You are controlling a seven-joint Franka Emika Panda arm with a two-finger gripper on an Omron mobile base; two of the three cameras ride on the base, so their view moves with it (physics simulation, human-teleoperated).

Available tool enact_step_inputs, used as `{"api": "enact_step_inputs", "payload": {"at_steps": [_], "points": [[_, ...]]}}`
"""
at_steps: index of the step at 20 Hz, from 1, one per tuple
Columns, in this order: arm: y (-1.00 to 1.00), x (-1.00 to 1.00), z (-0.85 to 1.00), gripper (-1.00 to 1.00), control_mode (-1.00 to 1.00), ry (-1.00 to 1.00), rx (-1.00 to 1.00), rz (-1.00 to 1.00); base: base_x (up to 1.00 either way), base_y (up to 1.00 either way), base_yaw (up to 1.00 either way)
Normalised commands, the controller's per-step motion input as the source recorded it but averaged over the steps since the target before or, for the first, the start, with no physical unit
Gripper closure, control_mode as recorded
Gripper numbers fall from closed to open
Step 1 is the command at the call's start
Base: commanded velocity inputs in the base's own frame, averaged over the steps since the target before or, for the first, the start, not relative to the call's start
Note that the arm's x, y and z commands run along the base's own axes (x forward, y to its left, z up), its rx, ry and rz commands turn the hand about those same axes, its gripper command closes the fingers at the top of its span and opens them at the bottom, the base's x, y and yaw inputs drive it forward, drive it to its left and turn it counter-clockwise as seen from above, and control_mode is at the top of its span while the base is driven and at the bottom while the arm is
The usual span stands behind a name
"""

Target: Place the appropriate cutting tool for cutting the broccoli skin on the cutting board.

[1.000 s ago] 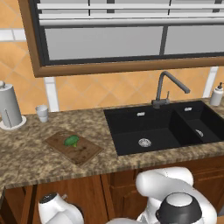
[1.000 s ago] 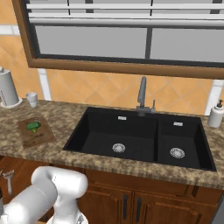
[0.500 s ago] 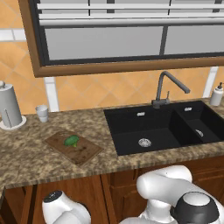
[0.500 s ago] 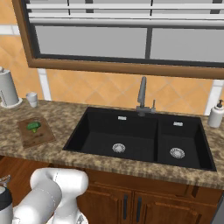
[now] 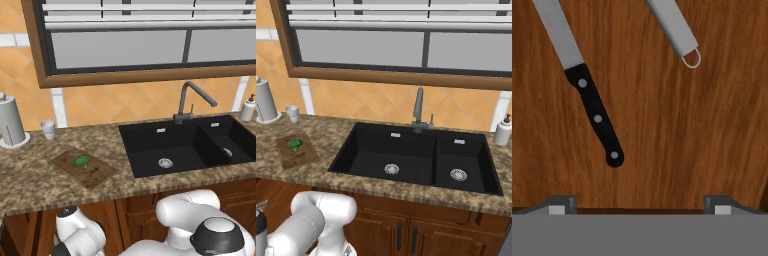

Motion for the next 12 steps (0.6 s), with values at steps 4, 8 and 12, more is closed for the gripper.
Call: {"api": "enact_step_inputs", "payload": {"at_steps": [4, 8, 12], "points": [[0.09, 0.26, -0.17, -1.0, -1.0, 0.0, 0.0, 0.11, 0.0, 0.0, 0.0], [0.05, 0.21, -0.29, -1.0, -1.0, 0.0, 0.0, 0.11, 0.0, 0.0, 0.0], [0.28, 0.21, -0.31, -1.0, -1.0, 0.0, 0.0, 0.06, 0.0, 0.0, 0.0]]}}
